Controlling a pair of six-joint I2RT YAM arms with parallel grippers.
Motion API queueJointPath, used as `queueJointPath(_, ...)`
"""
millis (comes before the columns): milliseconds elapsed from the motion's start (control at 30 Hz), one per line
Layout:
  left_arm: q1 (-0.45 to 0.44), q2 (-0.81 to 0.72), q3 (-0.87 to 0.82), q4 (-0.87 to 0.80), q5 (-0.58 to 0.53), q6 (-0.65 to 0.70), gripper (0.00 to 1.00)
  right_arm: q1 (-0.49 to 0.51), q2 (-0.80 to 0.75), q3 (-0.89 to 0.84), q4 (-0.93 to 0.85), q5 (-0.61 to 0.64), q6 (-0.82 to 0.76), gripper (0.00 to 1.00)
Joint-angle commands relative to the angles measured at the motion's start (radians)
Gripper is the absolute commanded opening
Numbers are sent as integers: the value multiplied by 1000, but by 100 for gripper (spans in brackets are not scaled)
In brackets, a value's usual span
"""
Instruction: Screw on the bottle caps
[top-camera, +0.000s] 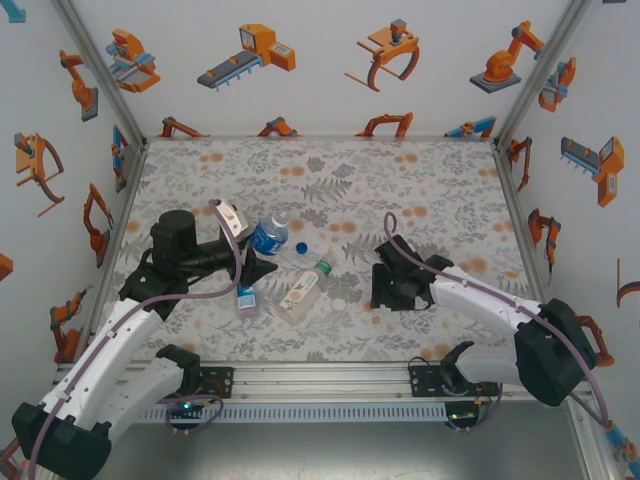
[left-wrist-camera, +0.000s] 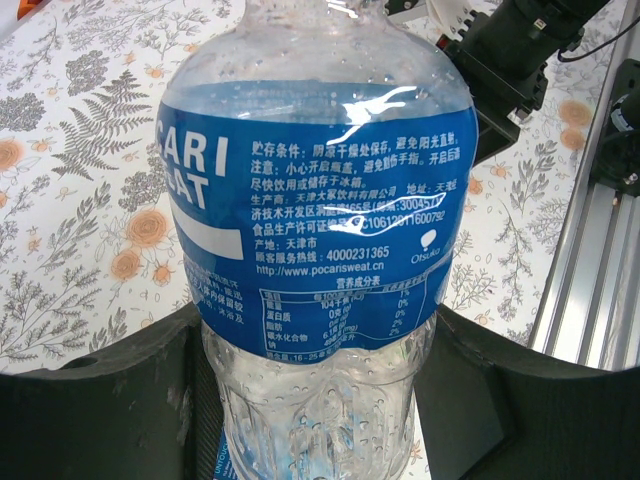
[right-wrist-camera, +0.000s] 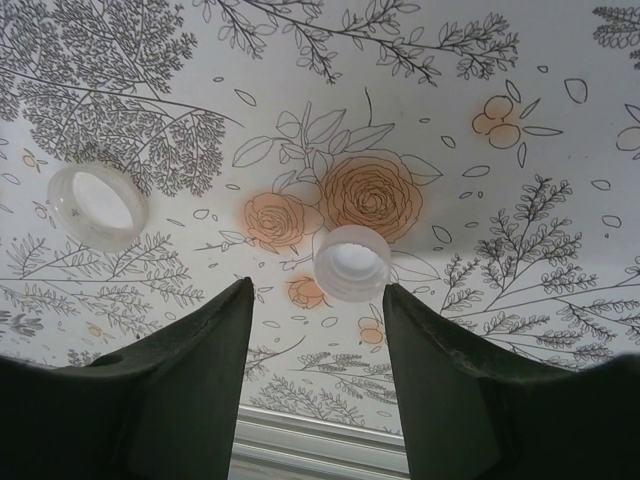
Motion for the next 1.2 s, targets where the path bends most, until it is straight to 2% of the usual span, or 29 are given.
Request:
queueJointPath(0,-5,-11,12,6,12,12,0,-4,2,-9,20,13,17,51)
queueJointPath(1167,-6,8,15,7,18,16,0,-4,25,-22,12,23,23,51)
